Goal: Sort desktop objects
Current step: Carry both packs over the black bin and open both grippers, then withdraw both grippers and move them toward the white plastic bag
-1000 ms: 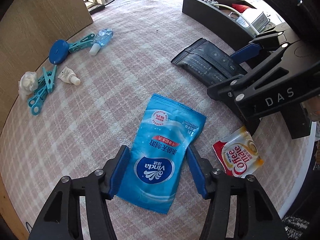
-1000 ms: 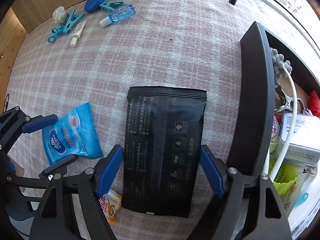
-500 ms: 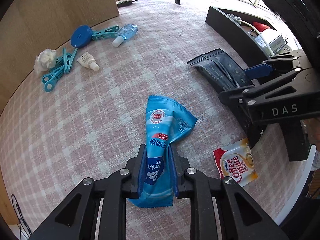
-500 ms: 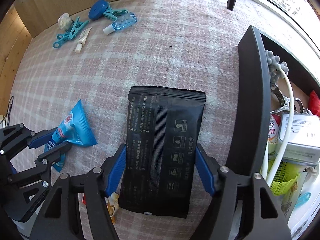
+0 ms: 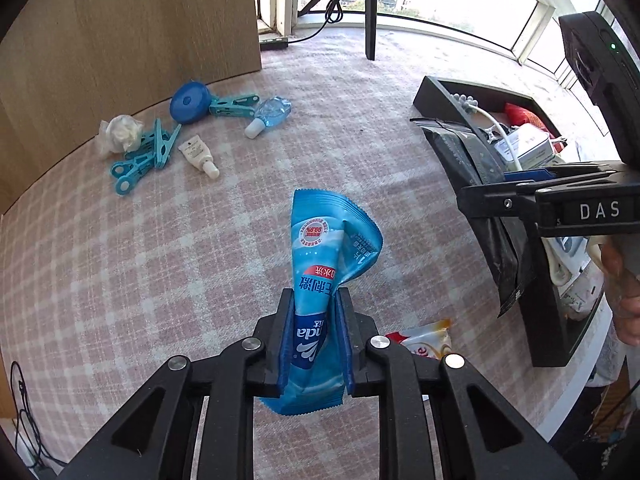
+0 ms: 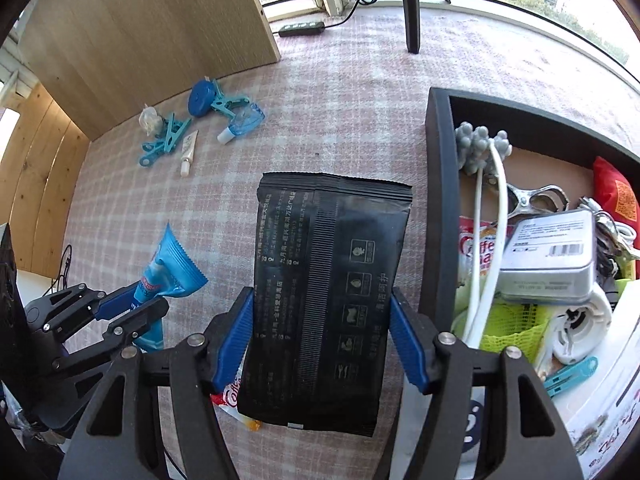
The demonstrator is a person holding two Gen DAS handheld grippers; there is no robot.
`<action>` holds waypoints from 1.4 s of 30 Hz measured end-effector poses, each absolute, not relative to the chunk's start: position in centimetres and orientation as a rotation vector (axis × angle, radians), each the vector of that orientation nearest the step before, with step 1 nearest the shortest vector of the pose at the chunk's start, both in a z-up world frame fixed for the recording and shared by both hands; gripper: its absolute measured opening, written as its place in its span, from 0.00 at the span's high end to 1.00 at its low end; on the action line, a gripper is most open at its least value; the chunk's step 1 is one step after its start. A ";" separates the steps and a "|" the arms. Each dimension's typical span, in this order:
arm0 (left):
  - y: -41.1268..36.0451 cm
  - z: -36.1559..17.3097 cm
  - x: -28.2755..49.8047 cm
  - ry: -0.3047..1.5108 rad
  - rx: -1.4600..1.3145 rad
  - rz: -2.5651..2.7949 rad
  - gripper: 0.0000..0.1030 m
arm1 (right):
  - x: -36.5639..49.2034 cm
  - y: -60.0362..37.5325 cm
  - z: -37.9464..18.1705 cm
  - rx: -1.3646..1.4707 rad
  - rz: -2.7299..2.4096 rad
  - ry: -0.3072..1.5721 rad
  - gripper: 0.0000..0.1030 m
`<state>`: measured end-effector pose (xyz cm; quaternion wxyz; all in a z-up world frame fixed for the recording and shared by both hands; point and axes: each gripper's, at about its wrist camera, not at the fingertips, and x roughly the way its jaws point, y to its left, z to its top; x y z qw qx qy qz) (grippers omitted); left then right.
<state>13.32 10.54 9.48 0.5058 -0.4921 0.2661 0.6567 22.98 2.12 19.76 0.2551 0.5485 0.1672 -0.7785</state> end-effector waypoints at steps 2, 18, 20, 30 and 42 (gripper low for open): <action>11.9 10.2 14.1 0.628 -1.165 1.578 0.82 | 22.8 2.3 20.5 1.466 -2.148 0.433 0.39; 23.3 16.9 23.2 0.551 -1.020 1.421 0.82 | 16.3 12.1 27.1 1.469 -2.494 0.291 0.39; 24.5 17.2 24.7 0.557 -1.007 1.401 0.82 | 15.7 13.5 27.5 1.482 -2.526 0.274 0.39; 28.6 18.2 29.9 0.563 -0.956 1.329 0.23 | 13.4 16.9 27.3 1.569 -2.611 0.262 0.34; 25.9 17.9 27.0 0.575 -0.961 1.440 0.28 | 14.8 14.5 28.6 1.467 -2.627 0.256 0.34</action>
